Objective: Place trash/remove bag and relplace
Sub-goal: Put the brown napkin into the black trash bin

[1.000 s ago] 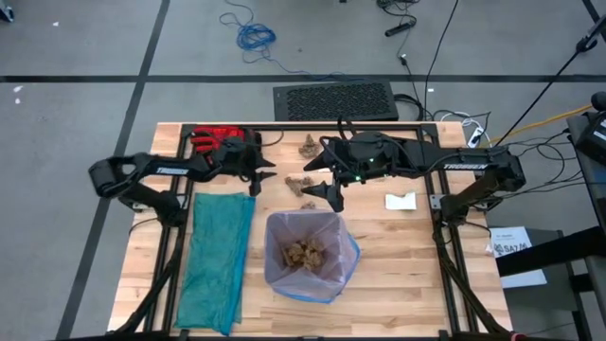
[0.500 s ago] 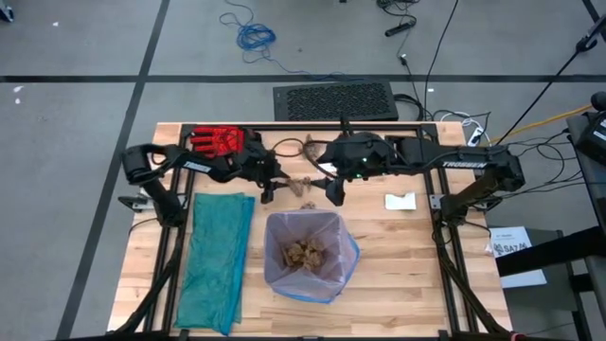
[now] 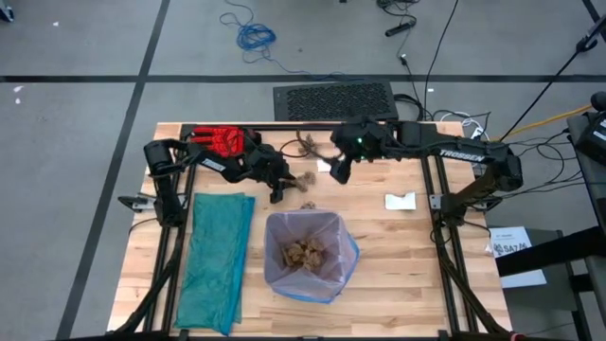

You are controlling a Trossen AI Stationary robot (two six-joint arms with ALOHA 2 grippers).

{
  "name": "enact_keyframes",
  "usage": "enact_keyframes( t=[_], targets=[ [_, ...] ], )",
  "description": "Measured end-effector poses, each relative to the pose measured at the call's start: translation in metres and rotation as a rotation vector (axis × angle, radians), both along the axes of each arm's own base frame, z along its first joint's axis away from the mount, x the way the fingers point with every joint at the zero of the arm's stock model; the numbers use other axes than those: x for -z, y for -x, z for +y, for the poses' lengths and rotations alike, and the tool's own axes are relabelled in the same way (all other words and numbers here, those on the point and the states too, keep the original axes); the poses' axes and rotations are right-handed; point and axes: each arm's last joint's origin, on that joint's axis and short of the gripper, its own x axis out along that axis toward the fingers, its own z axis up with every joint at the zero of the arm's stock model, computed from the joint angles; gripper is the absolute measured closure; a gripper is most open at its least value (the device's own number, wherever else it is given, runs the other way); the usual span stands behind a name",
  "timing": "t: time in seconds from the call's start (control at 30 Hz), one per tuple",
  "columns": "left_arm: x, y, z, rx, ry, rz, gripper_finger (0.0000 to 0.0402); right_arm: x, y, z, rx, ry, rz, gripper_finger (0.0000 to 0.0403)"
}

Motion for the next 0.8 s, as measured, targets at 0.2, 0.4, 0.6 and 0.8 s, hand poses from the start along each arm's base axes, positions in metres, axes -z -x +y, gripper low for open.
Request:
enact_keyframes(
  t=[0.2, 0.4, 0.6, 0.8],
  targets=[
    [-0.007, 0.004, 0.004, -0.121, -0.016, 0.02, 0.0389, 0.004, 0.007, -0.032, 0.055, 0.031, 0.046, 0.0105],
    [-0.04, 0.017, 0.003, -0.15, -0.039, 0.025, 0.0398, 0.023, 0.002, -0.064, 0.031, 0.023, 0.123, 0.0105],
    [-0.082, 0.038, -0.003, -0.153, -0.066, 0.009, 0.04, 0.045, -0.007, -0.083, -0.027, -0.035, 0.179, 0.0105],
    [-0.124, 0.067, -0.004, -0.312, -0.271, 0.01, 0.04, 0.044, -0.006, -0.083, -0.078, 0.001, 0.201, 0.0106]
  ],
)
